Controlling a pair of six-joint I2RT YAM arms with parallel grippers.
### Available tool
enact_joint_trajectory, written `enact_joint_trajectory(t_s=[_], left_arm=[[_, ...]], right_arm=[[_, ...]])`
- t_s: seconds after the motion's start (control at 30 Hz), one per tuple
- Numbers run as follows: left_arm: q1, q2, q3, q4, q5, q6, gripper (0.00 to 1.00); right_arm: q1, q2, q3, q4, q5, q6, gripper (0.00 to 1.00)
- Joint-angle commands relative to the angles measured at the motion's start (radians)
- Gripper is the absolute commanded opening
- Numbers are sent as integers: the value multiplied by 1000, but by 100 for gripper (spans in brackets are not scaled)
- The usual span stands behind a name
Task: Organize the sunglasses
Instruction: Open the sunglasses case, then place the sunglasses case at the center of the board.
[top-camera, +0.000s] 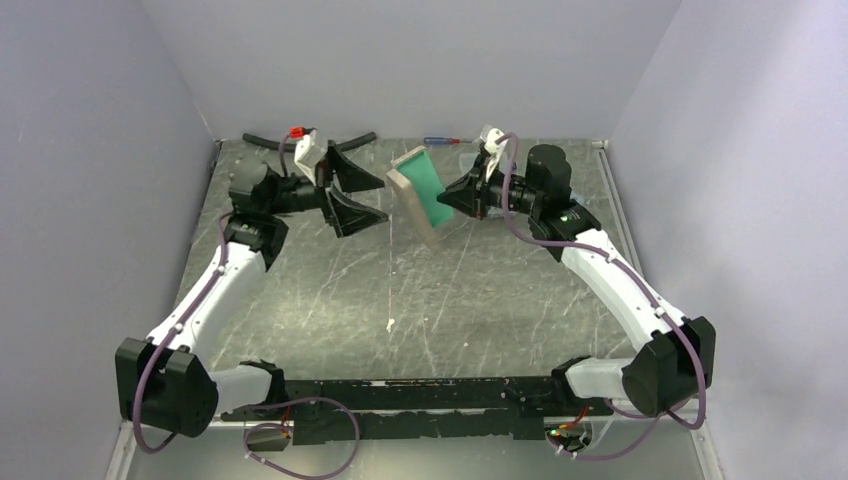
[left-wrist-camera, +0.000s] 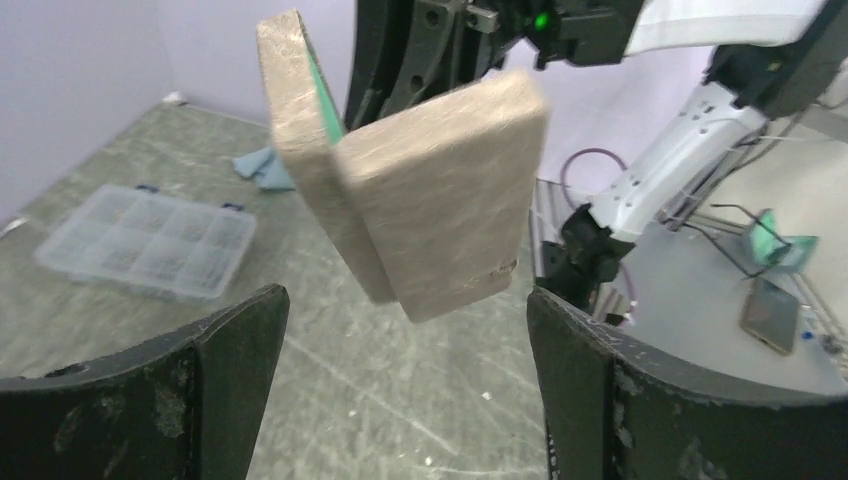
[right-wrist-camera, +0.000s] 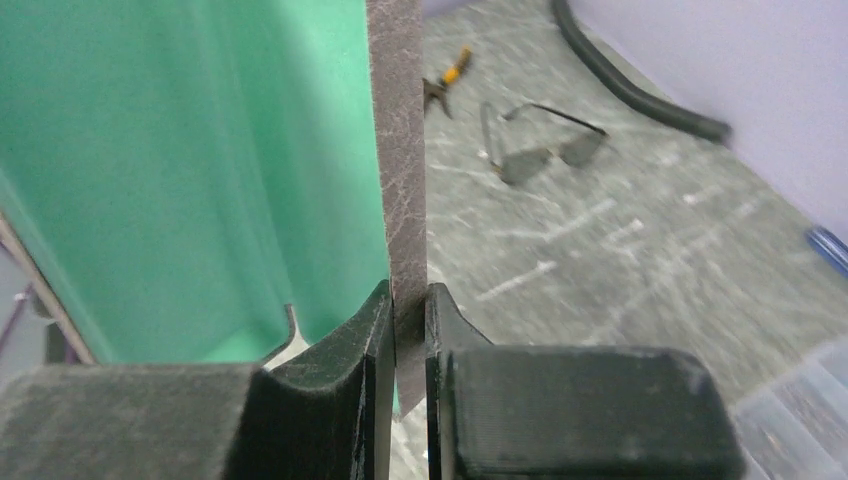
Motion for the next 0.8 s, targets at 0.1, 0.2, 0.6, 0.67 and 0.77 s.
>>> enact_joint_trajectory(t_s=[0.1,0.2,0.6,0.67,0.77], left_arm=[[140,-126,11,-429,-38,371,94],[183,-170,-8,-556,-131,459,94],[196,-213,-125,-525,-349,452,94],[196,-211,-127,-535,-360,463,94],[196,-207,-130,-536,-371,464,94]], right_arm=[[-21,-9,128,-324,347,-287,0],[-12,16,113,-374,515,-449,0],[170,299,152,-316,932,-874,0],[200,328,144,-296,953,-899,0],[244,383,126,-253,1026,-955,0]])
